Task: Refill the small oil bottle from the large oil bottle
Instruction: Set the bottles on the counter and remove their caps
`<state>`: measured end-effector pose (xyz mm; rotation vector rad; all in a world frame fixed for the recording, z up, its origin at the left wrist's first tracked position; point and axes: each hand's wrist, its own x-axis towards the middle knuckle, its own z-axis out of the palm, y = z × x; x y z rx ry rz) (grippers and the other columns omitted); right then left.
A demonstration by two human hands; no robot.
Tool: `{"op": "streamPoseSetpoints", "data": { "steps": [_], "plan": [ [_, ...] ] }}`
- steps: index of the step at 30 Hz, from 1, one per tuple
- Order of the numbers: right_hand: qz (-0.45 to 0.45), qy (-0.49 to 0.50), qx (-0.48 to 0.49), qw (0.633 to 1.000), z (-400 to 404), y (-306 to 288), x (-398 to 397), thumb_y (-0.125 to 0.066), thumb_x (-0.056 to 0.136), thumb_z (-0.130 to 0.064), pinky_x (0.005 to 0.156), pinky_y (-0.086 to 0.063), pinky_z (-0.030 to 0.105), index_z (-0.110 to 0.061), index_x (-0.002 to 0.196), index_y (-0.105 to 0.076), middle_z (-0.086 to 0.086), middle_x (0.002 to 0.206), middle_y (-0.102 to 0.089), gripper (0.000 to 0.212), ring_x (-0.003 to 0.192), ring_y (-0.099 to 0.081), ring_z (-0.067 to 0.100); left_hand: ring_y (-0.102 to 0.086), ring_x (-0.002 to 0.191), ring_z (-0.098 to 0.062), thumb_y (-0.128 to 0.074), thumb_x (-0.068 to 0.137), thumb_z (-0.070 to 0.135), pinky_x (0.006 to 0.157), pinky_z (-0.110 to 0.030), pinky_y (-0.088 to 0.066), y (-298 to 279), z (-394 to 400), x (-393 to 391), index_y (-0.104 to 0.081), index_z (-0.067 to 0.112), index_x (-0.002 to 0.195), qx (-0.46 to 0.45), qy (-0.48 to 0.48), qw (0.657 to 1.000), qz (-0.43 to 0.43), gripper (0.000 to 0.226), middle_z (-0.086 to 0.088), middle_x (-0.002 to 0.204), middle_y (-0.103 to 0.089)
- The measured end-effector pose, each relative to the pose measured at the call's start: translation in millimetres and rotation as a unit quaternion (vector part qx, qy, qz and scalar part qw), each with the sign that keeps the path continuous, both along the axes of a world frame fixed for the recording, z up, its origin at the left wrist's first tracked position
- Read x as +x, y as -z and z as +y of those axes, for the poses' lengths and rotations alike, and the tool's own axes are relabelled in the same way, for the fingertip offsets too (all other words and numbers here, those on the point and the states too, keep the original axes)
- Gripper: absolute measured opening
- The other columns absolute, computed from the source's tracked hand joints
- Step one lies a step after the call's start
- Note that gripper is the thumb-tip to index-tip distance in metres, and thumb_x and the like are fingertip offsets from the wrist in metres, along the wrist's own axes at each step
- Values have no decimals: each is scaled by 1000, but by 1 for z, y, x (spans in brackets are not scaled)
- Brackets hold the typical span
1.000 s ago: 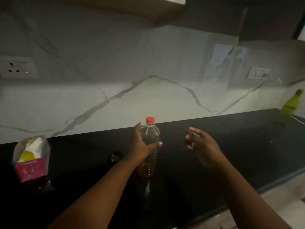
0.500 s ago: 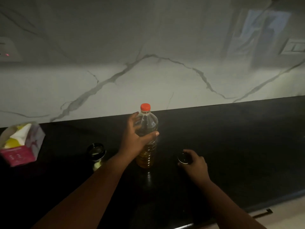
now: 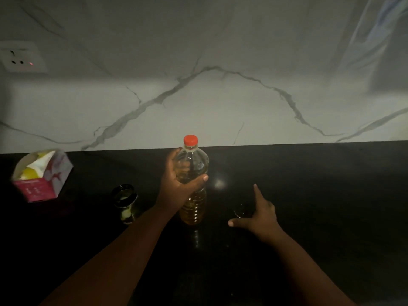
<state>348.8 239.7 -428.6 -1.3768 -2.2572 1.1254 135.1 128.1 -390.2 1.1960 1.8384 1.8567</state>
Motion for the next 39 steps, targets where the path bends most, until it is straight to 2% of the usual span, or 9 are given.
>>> {"op": "streamPoseSetpoints", "data": {
  "steps": [4,7,9,12,16,25,28,33,39],
  "plan": [
    [92,-70,165,979,-5,-75,-15,-79,62,-57,110,-24,41,-43,143,-29,-7,150,-28,96,138,-19,21,-59,112,7,-84,63,45,79,-5,-49,3,2,3,-33,72,122,3,1,1000,-12,82,36,119,-58],
    [259,-125,238,928,-16,-136,-44,-74,80,-37,92,-42,20,-39,115,-60,-16,119,-53,38,112,-51,7,-58,118,1,-84,63,52,91,-20,-50,4,2,4,-33,59,136,-5,5,1000,-21,90,25,129,-57],
    [297,-161,238,911,-26,-168,-67,-71,84,-31,75,-48,11,-35,107,-65,-18,109,-59,24,92,-59,1,-59,119,-2,-86,63,54,99,-35,-50,6,1,3,-33,50,141,-6,6,1000,-24,95,21,131,-58],
    [220,-211,230,924,-35,-189,-96,-72,82,-36,72,-47,12,-33,116,-64,-11,114,-57,35,90,-60,5,-61,119,-7,-88,60,58,102,-47,-50,8,0,3,-34,50,142,-10,7,999,-44,99,16,131,-61],
    [71,-230,234,942,-33,-182,-114,-67,87,-26,83,-42,21,-29,124,-61,-2,124,-59,38,97,-54,7,-63,118,-7,-91,59,55,99,-45,-52,8,2,-1,-36,56,138,-7,34,998,-55,96,17,129,-63],
    [40,-191,190,962,-28,-195,-120,-77,78,-21,64,-38,11,-35,95,-67,-16,96,-63,24,80,-57,-4,-56,125,-10,-84,48,73,103,-49,-50,9,10,-15,-30,54,140,-13,104,993,-56,108,9,140,-53],
    [75,-150,159,973,-32,-206,-115,-80,75,-19,61,-45,12,-30,93,-67,-9,98,-67,24,80,-64,3,-54,125,-8,-82,48,74,103,-44,-49,7,11,-17,-27,65,133,-16,116,992,-42,102,10,142,-49],
    [285,-47,34,957,-39,-207,-79,-76,72,5,62,-53,15,-6,97,-65,9,99,-68,29,81,-69,9,-53,127,-15,-84,53,61,102,-48,-50,6,11,-22,-29,68,130,-10,133,990,-35,95,8,141,-50],
    [389,129,-137,902,-48,-113,-10,-63,75,15,63,-57,24,-3,99,-55,17,96,-67,31,87,-72,27,-58,120,-10,-84,54,64,98,-46,-54,13,14,-26,-29,64,134,-5,156,987,-43,97,13,135,-55]
  ]
}}
